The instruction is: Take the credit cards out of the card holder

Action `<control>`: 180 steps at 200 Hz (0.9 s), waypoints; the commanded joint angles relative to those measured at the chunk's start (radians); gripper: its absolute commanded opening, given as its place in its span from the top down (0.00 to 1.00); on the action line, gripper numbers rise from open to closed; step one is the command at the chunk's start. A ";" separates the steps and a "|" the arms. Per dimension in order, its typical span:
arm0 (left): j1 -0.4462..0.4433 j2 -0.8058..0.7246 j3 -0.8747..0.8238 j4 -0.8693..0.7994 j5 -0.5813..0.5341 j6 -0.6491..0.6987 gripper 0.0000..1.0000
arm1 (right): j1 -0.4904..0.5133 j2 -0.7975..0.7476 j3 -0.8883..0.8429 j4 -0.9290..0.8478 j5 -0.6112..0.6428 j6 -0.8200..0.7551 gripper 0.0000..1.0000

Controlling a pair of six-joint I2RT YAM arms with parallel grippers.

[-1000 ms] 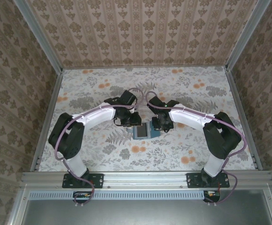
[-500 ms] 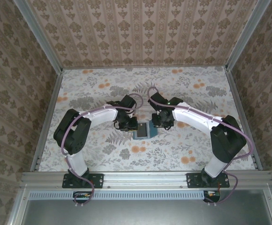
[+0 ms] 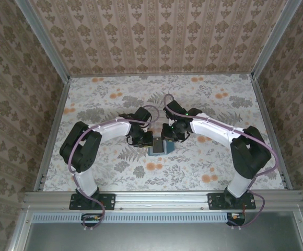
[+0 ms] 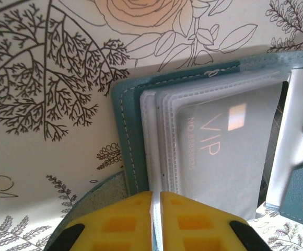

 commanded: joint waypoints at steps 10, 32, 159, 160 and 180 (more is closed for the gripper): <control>0.006 -0.020 -0.002 -0.002 0.008 0.015 0.87 | -0.031 0.045 -0.056 0.046 -0.032 0.022 0.81; 0.007 -0.041 0.004 0.011 0.013 0.002 0.86 | -0.049 0.067 -0.087 0.058 -0.026 0.008 0.81; 0.002 -0.018 0.068 0.031 0.012 -0.012 0.78 | -0.062 0.094 -0.111 0.073 -0.022 -0.034 0.81; 0.001 -0.017 0.069 0.030 0.011 -0.012 0.77 | -0.062 0.095 -0.111 0.073 -0.023 -0.034 0.81; 0.002 0.011 0.087 -0.013 -0.016 0.003 0.76 | -0.063 0.091 -0.108 0.074 -0.036 -0.030 0.80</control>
